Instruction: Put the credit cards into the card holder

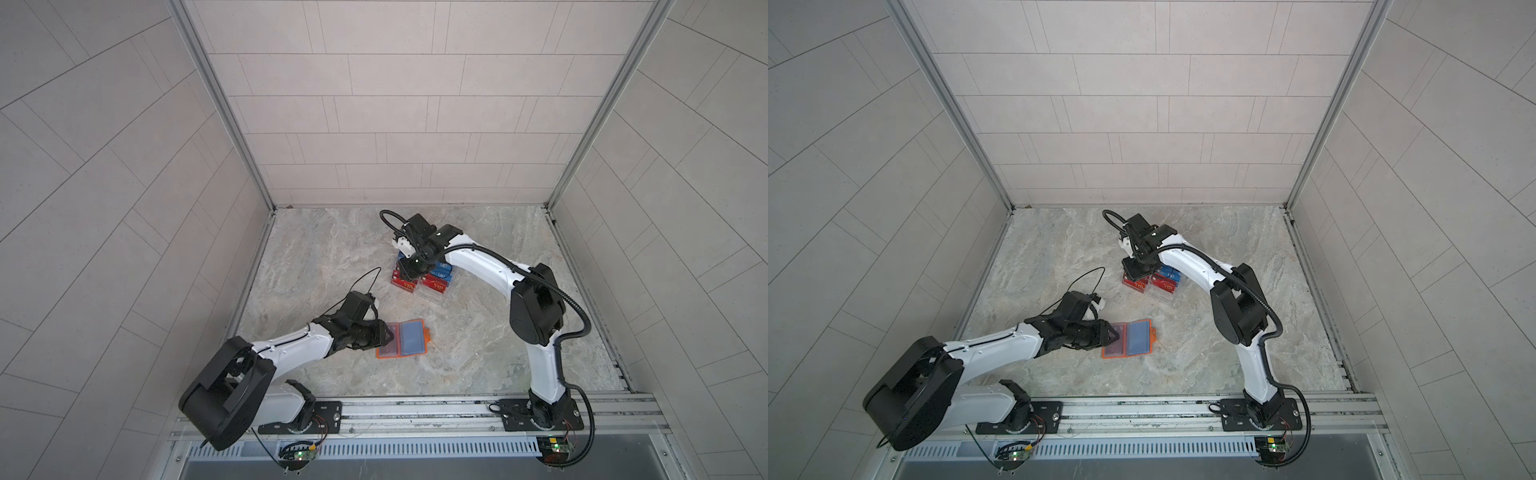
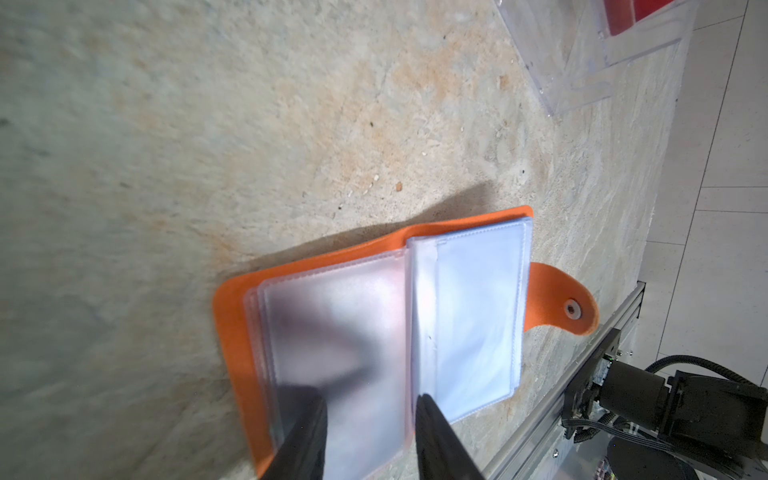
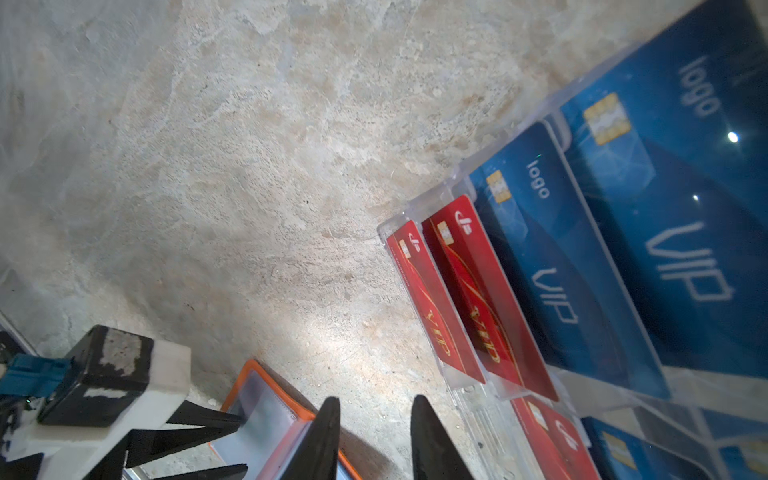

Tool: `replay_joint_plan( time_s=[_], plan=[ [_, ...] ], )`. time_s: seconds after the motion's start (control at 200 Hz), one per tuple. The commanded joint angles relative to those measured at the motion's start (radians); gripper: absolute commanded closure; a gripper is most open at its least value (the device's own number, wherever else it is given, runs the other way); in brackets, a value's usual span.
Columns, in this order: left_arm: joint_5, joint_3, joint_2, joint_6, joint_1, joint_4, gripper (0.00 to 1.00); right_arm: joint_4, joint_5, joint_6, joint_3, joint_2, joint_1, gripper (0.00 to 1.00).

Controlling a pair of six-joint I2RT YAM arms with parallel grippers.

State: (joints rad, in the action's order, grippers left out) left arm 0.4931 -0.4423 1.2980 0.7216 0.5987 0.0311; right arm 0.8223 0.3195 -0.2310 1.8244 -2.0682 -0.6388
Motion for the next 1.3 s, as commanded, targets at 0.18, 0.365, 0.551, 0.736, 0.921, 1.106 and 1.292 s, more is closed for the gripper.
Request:
replay_joint_plan(
  time_s=[0.18, 0.365, 0.551, 0.736, 0.921, 1.106, 1.292],
  plan=[
    [-0.001, 0.004, 0.003, -0.006, 0.003, 0.013, 0.60, 0.123, -0.066, 0.098, 0.161, -0.124, -0.002, 0.66],
    [0.005, 0.000, 0.014, -0.007, 0.003, 0.009, 0.60, 0.188, -0.116, 0.146, 0.238, -0.183, 0.000, 0.63],
    [0.019, 0.001, 0.026, -0.003, 0.003, -0.002, 0.61, 0.215, -0.120, 0.174, 0.272, -0.228, 0.000, 0.59],
    [0.020, 0.001, 0.023, -0.004, 0.003, 0.004, 0.61, 0.211, -0.115, 0.179, 0.272, -0.246, -0.001, 0.60],
    [0.016, -0.001, 0.027, -0.007, 0.003, 0.010, 0.61, 0.212, -0.109, 0.180, 0.277, -0.258, -0.005, 0.64],
    [0.013, 0.000, 0.029, -0.012, 0.001, 0.018, 0.61, 0.211, -0.096, 0.186, 0.277, -0.257, -0.010, 0.66],
    [0.014, 0.001, 0.031, -0.017, 0.001, 0.020, 0.61, 0.210, -0.073, 0.191, 0.277, -0.257, -0.012, 0.72]
  ],
)
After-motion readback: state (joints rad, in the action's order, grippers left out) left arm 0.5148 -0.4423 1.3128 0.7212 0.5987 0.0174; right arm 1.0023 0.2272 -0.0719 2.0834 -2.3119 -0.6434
